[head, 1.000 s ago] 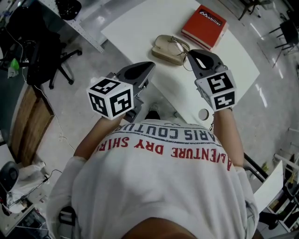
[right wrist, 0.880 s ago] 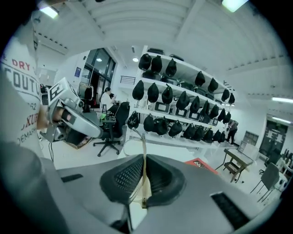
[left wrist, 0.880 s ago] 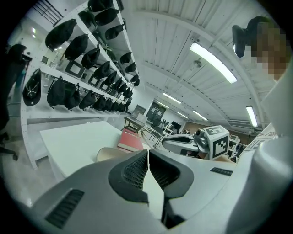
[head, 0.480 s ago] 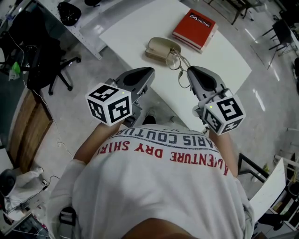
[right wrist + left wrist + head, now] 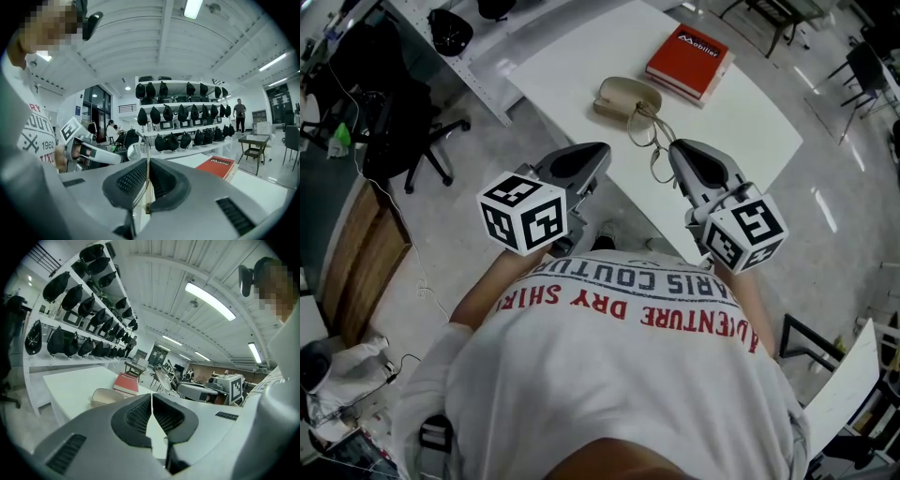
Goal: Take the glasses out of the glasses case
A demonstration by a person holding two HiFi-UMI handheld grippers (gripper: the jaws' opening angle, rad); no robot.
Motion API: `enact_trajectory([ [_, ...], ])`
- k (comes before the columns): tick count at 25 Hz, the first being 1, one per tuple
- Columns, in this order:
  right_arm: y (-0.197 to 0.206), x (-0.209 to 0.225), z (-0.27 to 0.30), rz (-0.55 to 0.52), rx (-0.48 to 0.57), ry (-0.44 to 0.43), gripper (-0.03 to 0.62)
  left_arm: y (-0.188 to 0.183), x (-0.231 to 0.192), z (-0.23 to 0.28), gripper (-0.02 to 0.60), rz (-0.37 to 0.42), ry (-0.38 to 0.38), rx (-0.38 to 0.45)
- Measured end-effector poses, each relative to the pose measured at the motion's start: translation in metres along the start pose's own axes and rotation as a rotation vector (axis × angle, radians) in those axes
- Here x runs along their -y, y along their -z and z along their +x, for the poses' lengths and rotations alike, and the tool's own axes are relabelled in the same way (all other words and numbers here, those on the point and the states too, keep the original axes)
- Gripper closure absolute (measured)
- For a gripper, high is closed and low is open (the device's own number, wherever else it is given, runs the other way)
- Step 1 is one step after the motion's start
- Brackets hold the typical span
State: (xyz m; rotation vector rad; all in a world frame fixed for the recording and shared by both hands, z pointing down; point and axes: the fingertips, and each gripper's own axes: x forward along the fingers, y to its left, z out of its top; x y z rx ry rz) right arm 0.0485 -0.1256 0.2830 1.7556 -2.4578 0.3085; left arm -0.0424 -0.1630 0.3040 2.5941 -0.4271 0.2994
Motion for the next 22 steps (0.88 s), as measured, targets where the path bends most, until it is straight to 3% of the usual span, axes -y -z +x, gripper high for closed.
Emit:
enact_trajectory([
  [22,0.007,-0.011,-0.031,-0.006,0.012,0.013,0.56,0.016,0.026,-0.009,0.551,0.009,0.002,0.008],
])
